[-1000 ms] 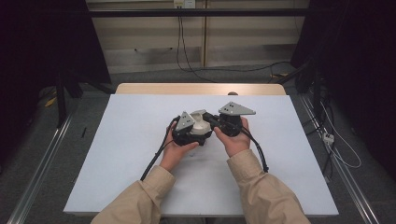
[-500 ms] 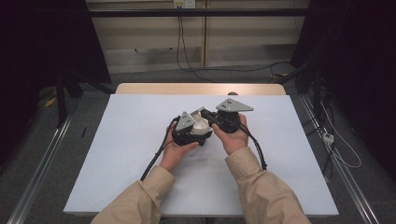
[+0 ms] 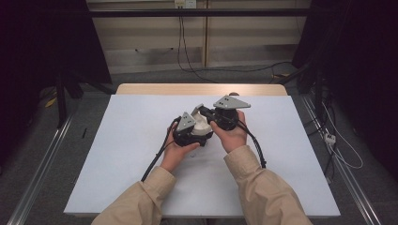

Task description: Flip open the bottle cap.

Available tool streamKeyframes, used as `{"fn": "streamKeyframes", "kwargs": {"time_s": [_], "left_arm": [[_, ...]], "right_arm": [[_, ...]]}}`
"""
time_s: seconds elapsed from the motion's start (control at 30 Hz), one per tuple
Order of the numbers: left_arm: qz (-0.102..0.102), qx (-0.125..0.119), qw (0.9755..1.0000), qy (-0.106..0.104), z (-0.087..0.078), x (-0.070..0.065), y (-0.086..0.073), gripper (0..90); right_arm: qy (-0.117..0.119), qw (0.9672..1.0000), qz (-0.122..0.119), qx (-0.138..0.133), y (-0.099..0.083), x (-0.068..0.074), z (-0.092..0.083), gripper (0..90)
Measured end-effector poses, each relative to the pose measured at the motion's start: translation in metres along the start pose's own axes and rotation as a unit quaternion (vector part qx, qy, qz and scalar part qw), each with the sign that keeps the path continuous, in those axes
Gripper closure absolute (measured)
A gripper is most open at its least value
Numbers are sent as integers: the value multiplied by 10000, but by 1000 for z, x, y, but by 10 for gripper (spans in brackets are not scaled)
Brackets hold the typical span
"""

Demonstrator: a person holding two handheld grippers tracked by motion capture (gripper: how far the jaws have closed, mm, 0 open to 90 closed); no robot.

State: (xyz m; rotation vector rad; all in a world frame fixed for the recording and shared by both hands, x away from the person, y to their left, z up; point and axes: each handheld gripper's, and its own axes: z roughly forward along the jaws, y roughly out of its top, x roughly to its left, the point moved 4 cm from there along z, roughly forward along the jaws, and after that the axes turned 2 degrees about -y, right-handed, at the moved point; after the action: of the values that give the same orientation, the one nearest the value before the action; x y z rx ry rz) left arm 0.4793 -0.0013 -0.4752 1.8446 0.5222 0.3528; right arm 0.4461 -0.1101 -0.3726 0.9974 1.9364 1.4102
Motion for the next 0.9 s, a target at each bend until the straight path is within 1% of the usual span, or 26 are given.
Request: {"fn": "streamKeyframes", "kwargs": {"time_s": [0.13,0.2,0.3,0.47,0.57,0.6,0.63,0.7,0.73,0.77,0.9], "left_arm": [[1,3,10000,-7,0,0,0,187],[-1,3,10000,-8,0,0,0,187],[-22,-15,10000,-1,0,0,0,187],[-28,-16,10000,-6,0,0,0,187],[39,14,10000,-27,0,1,0,187],[27,5,10000,87,-1,1,0,187],[103,18,9999,73,-1,2,0,187],[25,7,10000,90,-1,1,0,187],[24,6,10000,89,-1,1,0,187],[67,3,9999,82,-1,1,0,187],[76,11,9999,68,-1,1,0,187]], "right_arm": [[-7,10000,-16,-10,2,-1,2,900],[-11,10000,21,-24,3,-1,3,900],[-14,10000,-21,-13,4,-1,5,900],[-51,10000,-25,-8,5,-1,8,900],[-43,10000,-24,2,6,-1,9,900],[-49,10000,-31,-2,6,-1,9,900],[-55,10000,-17,-4,6,-2,10,900],[-60,10000,-38,2,6,-2,10,900],[-57,10000,-34,3,6,-2,11,900],[-59,10000,-31,1,7,-2,11,900],[-39,10000,-4,-16,8,-3,13,900]]}}
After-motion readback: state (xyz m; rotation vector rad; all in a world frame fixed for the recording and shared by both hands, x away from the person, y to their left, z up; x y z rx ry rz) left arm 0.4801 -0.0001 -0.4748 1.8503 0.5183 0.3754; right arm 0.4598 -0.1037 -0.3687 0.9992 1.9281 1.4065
